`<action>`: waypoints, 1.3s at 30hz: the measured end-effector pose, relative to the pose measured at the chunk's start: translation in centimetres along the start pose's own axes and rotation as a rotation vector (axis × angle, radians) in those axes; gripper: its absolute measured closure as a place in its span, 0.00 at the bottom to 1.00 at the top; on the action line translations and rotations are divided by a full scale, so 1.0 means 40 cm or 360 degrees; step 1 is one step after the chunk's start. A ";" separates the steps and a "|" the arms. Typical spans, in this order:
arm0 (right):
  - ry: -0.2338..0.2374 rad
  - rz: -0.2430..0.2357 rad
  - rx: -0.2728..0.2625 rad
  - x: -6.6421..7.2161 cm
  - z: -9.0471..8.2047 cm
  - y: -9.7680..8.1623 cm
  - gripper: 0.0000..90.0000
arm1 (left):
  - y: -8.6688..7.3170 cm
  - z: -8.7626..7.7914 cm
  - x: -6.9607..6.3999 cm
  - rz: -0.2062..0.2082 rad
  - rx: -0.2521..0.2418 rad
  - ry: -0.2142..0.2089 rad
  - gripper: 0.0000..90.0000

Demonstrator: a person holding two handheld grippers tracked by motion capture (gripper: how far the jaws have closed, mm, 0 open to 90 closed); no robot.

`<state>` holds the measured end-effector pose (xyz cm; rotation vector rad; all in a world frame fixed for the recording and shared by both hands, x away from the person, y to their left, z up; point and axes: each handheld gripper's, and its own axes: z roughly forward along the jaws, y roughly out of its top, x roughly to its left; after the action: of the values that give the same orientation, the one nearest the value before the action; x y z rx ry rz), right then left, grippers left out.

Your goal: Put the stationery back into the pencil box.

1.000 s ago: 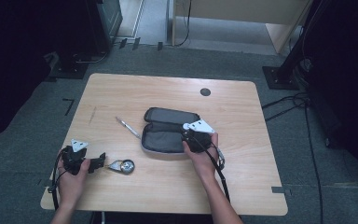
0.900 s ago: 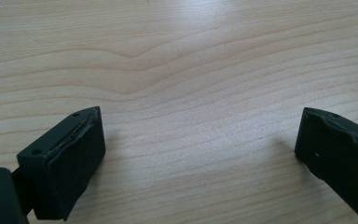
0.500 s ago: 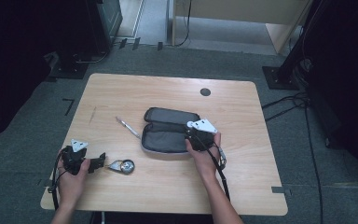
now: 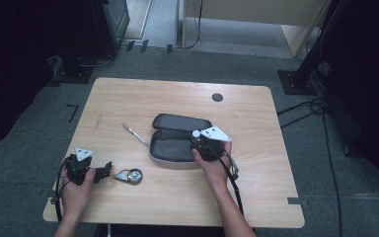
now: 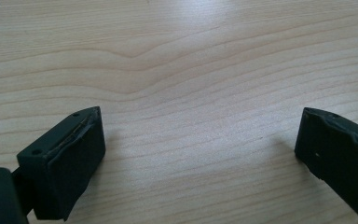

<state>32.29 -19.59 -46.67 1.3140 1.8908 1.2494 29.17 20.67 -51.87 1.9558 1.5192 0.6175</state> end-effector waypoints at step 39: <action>0.0228 -0.0042 -0.0013 0.057 -0.021 0.007 0.65 | 0.000 0.000 0.000 0.0000 0.0000 -0.0002 0.02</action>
<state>30.84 -17.81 -45.86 1.2197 1.9918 1.3691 29.18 20.66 -51.87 1.9559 1.5181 0.6163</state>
